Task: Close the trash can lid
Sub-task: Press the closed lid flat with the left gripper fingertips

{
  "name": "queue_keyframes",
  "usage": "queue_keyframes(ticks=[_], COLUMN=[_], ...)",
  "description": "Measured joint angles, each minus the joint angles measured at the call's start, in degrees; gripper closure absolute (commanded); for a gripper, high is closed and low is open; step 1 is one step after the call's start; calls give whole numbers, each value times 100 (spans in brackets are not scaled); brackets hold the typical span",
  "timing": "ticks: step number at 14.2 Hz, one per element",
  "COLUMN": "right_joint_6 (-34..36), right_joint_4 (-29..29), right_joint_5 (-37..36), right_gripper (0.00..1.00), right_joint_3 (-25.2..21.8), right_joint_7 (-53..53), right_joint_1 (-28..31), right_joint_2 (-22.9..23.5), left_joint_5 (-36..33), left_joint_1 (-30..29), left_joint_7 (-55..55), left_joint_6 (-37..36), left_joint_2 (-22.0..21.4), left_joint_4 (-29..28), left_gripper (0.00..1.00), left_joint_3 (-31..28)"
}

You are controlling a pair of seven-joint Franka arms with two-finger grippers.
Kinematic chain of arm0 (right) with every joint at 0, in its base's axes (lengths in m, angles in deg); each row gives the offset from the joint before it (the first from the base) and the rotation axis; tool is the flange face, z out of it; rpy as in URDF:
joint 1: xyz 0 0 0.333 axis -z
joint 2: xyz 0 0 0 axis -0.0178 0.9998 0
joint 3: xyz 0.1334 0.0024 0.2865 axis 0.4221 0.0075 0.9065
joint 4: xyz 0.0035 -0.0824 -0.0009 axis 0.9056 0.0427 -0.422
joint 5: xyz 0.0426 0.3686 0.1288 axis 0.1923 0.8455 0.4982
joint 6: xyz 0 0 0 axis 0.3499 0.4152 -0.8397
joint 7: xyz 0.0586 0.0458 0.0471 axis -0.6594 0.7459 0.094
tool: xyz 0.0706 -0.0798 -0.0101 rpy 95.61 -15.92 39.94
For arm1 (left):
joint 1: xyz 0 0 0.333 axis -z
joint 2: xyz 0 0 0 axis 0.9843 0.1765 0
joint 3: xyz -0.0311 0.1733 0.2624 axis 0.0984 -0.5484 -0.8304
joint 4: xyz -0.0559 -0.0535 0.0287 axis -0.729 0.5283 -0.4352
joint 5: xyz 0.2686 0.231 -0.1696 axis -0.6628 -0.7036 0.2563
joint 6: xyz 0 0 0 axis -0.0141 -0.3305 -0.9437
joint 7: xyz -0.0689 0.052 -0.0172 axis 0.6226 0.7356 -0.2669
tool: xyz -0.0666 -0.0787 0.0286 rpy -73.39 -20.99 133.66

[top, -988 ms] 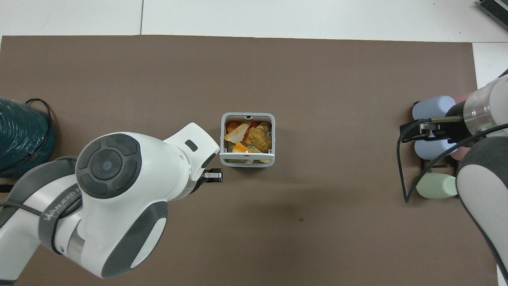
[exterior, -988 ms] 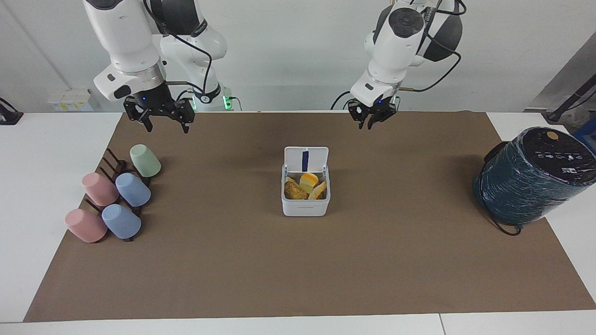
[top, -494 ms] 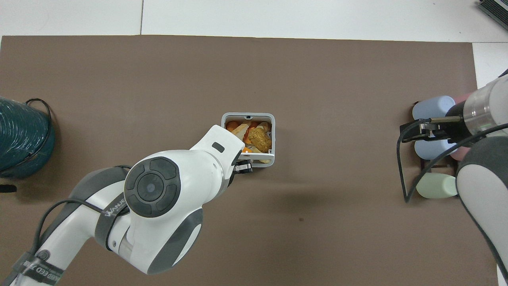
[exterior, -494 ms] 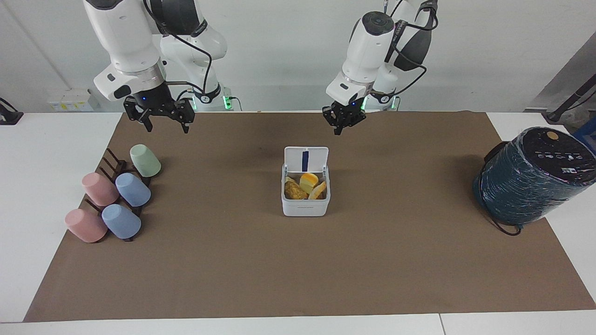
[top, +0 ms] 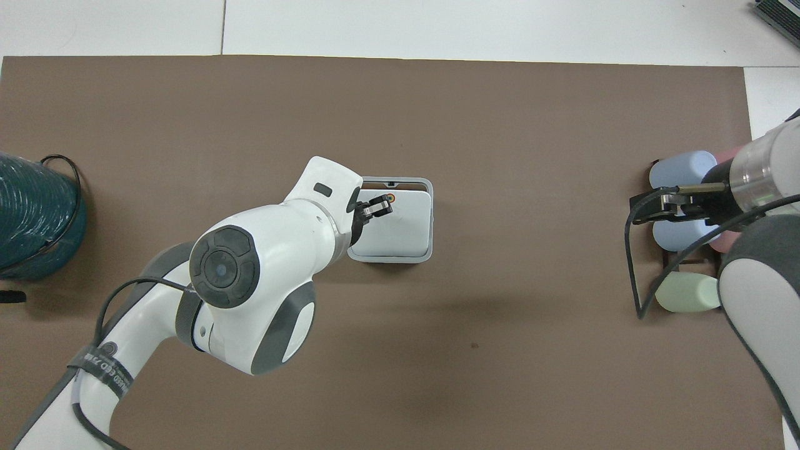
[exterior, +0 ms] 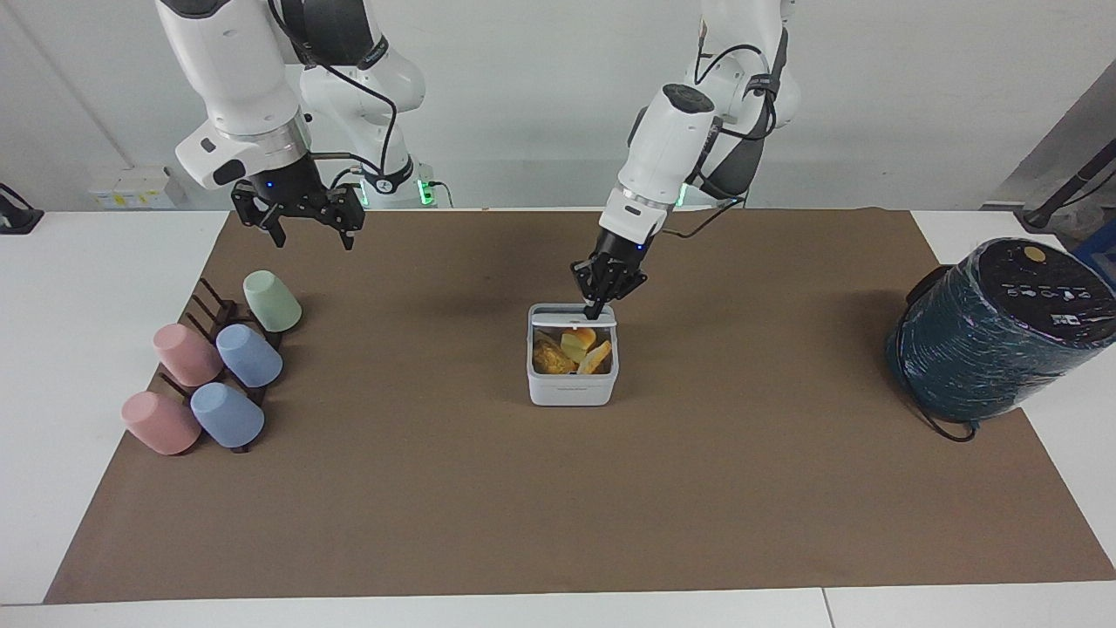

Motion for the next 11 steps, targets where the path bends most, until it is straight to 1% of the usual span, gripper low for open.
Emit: queue_keyframes(ticks=[4,7,11], right_joint_6=[0,0,0], right_joint_4=[0,0,0], right_joint_5=[0,0,0], right_gripper=[0,0,0], right_joint_3=[0,0,0], right_joint_7=[0,0,0], right_joint_1=[0,0,0], right_joint_2=[0,0,0], left_joint_5=[44,46,47], left_joint_1=[-40,-31,-28], left_joint_7=[0,0,1], left_joint_6=[325,578,637], left_joint_2=[257,534,602], left_joint_4=[2,33,57], left_gripper=[92,92,92], left_joint_3=[2,23,29])
